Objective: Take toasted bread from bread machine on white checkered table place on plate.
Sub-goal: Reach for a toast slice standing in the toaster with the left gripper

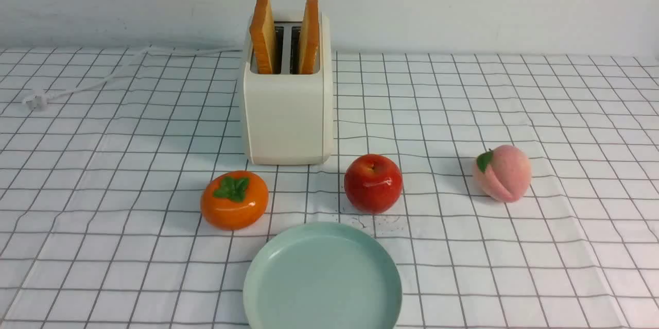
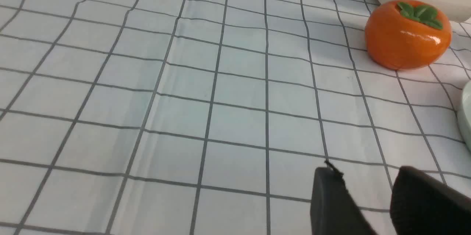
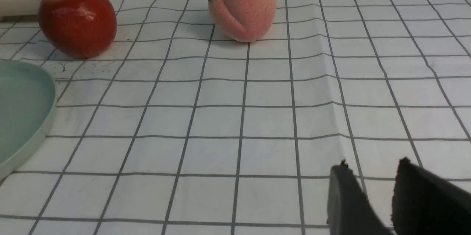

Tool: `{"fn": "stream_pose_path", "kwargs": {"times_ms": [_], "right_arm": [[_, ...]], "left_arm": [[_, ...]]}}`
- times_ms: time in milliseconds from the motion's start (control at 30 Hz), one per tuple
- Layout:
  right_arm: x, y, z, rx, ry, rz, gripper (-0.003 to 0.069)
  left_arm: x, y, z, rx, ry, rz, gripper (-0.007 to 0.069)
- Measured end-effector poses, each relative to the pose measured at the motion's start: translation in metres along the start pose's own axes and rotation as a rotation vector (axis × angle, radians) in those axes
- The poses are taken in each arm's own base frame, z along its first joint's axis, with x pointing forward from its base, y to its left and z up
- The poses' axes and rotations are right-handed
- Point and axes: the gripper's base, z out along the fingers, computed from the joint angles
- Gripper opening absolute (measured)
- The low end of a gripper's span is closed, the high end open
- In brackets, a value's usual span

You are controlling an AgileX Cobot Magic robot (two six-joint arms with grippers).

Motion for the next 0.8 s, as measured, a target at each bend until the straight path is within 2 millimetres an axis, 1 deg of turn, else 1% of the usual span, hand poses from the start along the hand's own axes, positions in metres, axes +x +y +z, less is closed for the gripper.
{"fn": "stream_pose_path", "kwargs": {"times_ms": [800], "right_arm": [[0.0001, 0.0000, 0.0000, 0.000, 0.001, 0.000, 0.0232]], "left_arm": [[0.0000, 0.0000, 0.0000, 0.000, 0.000, 0.000, 0.0237]]}}
